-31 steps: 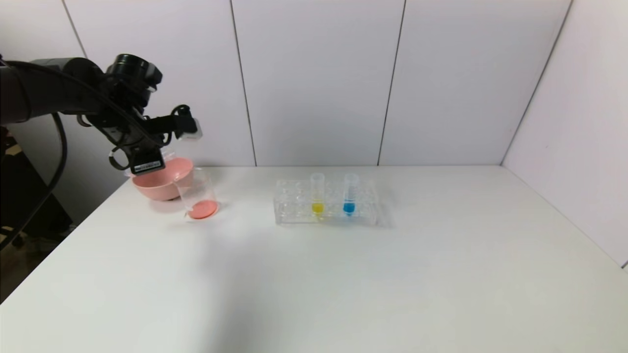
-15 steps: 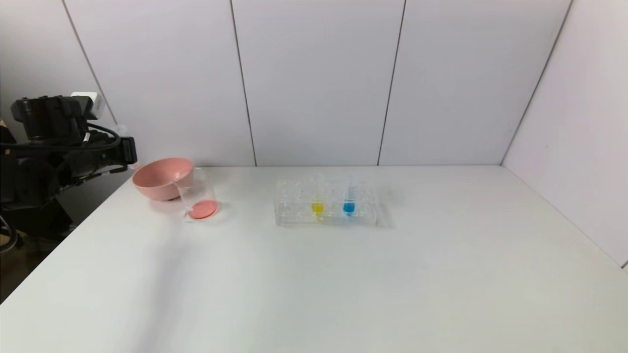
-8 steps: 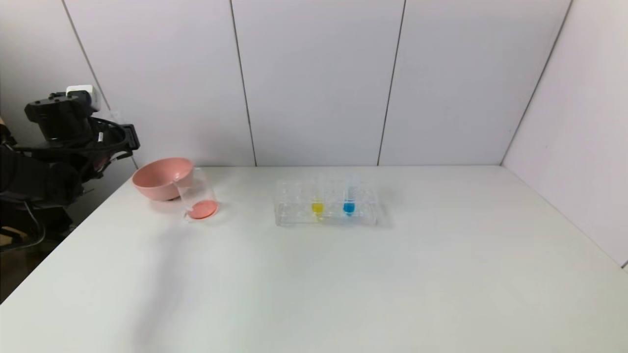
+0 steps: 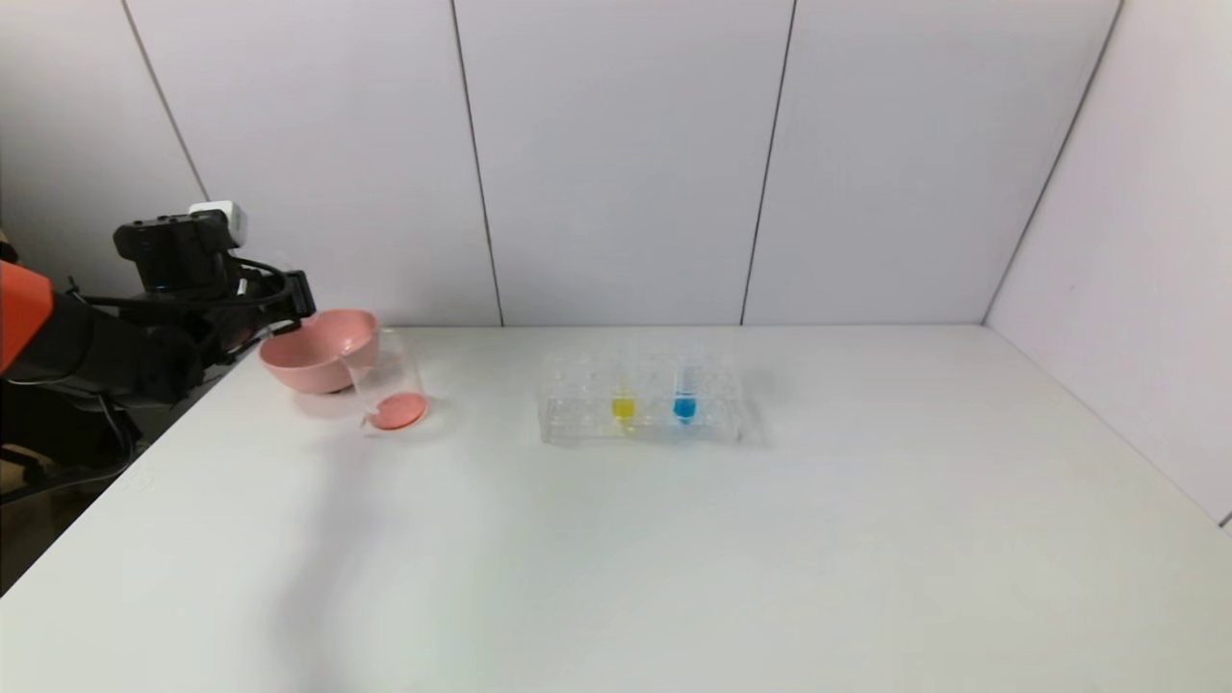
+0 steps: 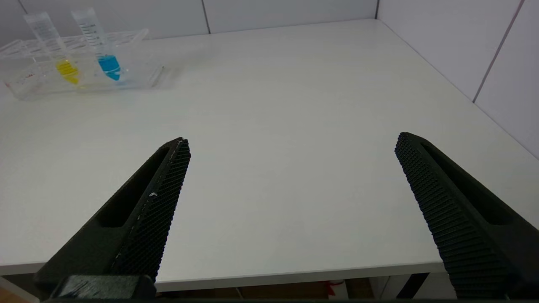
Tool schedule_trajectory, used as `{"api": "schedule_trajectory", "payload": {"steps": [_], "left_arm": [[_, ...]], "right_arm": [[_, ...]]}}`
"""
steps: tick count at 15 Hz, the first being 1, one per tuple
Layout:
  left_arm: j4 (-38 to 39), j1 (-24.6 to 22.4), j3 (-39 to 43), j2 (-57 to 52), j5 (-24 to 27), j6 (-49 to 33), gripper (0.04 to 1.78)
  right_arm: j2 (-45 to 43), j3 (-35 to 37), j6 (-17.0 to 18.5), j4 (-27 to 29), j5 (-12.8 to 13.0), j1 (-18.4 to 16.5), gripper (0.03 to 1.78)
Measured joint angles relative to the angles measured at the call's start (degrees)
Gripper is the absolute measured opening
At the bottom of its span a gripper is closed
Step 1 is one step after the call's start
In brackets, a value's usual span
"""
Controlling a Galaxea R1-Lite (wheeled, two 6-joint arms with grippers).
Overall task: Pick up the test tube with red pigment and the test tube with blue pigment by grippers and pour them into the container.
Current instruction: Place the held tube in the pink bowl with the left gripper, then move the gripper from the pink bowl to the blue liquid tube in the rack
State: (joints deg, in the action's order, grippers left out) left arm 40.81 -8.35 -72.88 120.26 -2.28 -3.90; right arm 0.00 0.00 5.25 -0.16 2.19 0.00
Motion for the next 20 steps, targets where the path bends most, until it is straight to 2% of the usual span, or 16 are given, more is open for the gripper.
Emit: {"api": "schedule_trajectory", "payload": {"steps": [6, 8, 10, 14, 16, 18, 20], "left_arm": [[0.2, 0.0, 0.2, 0.0, 0.1, 0.5, 0.43], [0.3, 0.0, 0.1, 0.0, 0.1, 0.5, 0.50], [0.3, 0.0, 0.1, 0.0, 0.1, 0.5, 0.68], [0.3, 0.0, 0.2, -0.1, 0.1, 0.6, 1.31], [0.5, 0.0, 0.3, -0.2, 0.1, 0.5, 1.56], [0.1, 0.4, 0.2, -0.9, 0.0, 0.5, 1.72], [-0.5, 1.5, 0.2, -2.7, 0.0, 0.4, 1.77]], "right_arm": [[0.0, 0.0, 0.0, 0.0, 0.0, 0.0, 1.77], [0.0, 0.0, 0.0, 0.0, 0.0, 0.0, 1.77], [0.0, 0.0, 0.0, 0.0, 0.0, 0.0, 1.77], [0.0, 0.0, 0.0, 0.0, 0.0, 0.0, 1.78], [0.0, 0.0, 0.0, 0.0, 0.0, 0.0, 1.77], [0.0, 0.0, 0.0, 0.0, 0.0, 0.0, 1.77], [0.0, 0.0, 0.0, 0.0, 0.0, 0.0, 1.77]]}}
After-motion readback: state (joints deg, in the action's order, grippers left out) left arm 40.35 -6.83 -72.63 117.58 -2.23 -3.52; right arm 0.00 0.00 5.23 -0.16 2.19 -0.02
